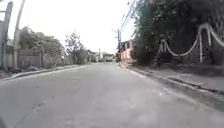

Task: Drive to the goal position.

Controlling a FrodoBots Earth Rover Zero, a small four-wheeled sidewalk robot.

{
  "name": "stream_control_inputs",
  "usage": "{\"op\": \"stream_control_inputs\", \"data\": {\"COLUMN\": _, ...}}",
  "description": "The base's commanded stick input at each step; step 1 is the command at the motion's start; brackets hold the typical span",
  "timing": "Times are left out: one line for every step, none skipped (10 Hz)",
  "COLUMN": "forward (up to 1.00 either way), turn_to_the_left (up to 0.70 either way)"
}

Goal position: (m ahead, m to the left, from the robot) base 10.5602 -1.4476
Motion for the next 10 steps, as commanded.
{"op": "stream_control_inputs", "data": {"forward": 1.0, "turn_to_the_left": 0.0}}
{"op": "stream_control_inputs", "data": {"forward": 1.0, "turn_to_the_left": 0.0}}
{"op": "stream_control_inputs", "data": {"forward": 1.0, "turn_to_the_left": 0.0}}
{"op": "stream_control_inputs", "data": {"forward": 1.0, "turn_to_the_left": 0.0}}
{"op": "stream_control_inputs", "data": {"forward": 1.0, "turn_to_the_left": -0.06}}
{"op": "stream_control_inputs", "data": {"forward": 1.0, "turn_to_the_left": -0.26}}
{"op": "stream_control_inputs", "data": {"forward": 1.0, "turn_to_the_left": -0.4}}
{"op": "stream_control_inputs", "data": {"forward": 1.0, "turn_to_the_left": -0.4}}
{"op": "stream_control_inputs", "data": {"forward": 1.0, "turn_to_the_left": -0.4}}
{"op": "stream_control_inputs", "data": {"forward": 1.0, "turn_to_the_left": -0.32}}
